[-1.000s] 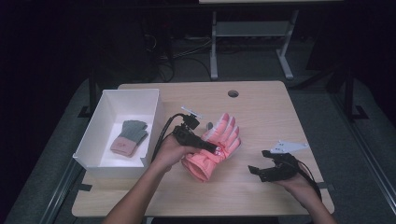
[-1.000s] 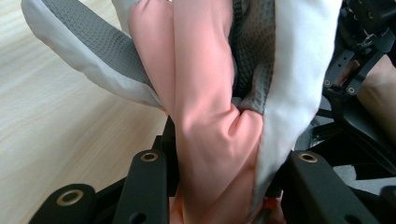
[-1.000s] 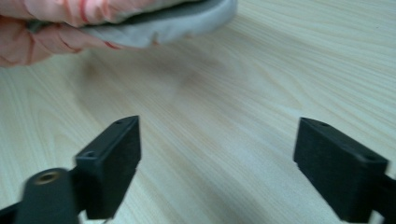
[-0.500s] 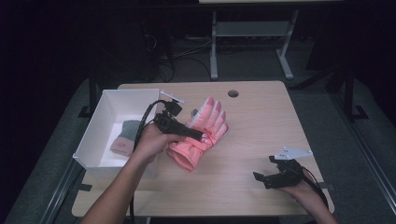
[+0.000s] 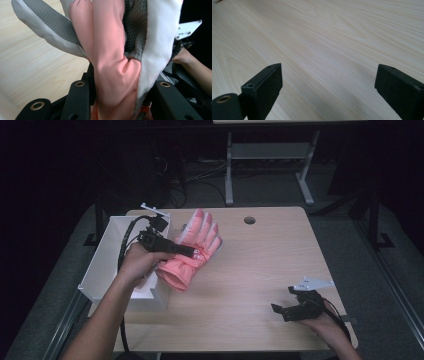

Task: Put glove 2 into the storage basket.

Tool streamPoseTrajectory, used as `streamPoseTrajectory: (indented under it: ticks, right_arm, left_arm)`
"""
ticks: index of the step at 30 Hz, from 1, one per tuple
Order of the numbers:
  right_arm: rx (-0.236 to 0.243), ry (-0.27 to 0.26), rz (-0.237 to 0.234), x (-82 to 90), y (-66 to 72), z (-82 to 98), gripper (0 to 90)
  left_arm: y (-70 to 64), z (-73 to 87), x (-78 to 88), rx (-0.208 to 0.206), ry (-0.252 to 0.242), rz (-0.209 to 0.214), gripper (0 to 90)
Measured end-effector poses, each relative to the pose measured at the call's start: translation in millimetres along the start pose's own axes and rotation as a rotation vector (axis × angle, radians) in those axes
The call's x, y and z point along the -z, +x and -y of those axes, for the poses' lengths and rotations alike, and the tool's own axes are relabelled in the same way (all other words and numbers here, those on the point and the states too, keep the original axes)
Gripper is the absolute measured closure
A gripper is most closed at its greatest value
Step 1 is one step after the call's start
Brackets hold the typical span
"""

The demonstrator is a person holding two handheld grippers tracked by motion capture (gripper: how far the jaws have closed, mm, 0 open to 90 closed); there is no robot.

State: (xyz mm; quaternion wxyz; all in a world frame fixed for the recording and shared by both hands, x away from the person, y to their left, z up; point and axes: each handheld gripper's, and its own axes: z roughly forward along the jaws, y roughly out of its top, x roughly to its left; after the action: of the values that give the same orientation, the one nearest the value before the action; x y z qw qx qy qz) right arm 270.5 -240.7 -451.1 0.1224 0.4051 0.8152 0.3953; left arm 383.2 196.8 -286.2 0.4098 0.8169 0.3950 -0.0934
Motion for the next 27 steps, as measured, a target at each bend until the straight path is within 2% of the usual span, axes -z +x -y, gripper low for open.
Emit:
streamPoseTrajectory:
  ticks: [8,18,27]
  right_arm:
    - [0.001,-0.001,0.001,-0.3,-0.6,0.0,7.5]
    - [-0.006,-0.003,0.010,-0.5,-1.1,-0.1,7.5]
    - [-0.006,-0.002,0.011,-1.0,-1.7,0.3,7.5]
  left_arm:
    - [17.6,4.8,33.6,0.032,-0.055,-0.053,62.5]
    - [49.9,23.3,76.4,0.123,-0.116,-0.144,62.5]
    - [82.0,44.1,88.5,0.208,-0.130,-0.210,62.5]
